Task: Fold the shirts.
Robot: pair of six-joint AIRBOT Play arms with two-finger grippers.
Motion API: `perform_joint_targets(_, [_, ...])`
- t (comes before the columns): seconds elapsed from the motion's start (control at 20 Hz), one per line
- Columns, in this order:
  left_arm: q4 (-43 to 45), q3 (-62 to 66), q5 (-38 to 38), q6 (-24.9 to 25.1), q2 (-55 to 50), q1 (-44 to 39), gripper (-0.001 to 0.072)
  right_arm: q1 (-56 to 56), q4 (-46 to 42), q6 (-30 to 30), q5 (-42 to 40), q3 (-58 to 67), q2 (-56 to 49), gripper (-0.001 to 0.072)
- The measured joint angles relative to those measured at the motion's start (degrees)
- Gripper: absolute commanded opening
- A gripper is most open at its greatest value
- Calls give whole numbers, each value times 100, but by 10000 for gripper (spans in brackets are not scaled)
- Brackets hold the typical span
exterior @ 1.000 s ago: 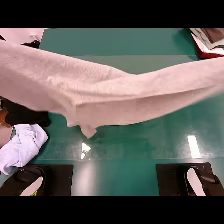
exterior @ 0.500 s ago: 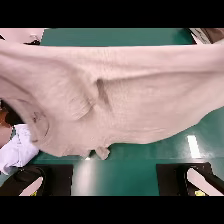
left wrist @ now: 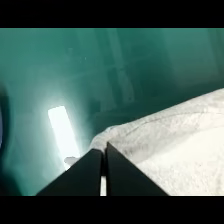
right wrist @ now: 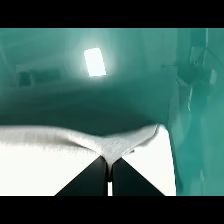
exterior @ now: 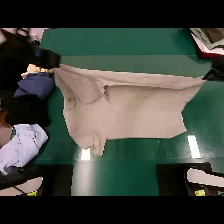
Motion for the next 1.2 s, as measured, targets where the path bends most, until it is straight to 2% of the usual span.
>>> perform_joint_targets(0.25, [79,-55,782,46,-938,0,26,284,7,-256,-1609,-413,-564,9])
perform_joint_targets(0.5, [236,-61,1582,55,-1220,116,26,444,13,-511,-2769,-496,-1019,10])
perform_joint_targets(0.7, [332,-140,1729,59,-1346,225,26,553,-46,-780,-2927,-514,-1235,9])
perform_joint_targets(1.1, [337,-826,986,184,-1427,267,28,1088,-750,-929,-2726,-942,-1349,12])
perform_joint_targets(1.15, [339,-876,874,199,-1425,269,123,1137,-774,-933,-2750,-1003,-1351,14])
perform_joint_targets(1.2, [339,-918,750,210,-1425,269,399,1169,-796,-933,-2758,-1043,-1353,95])
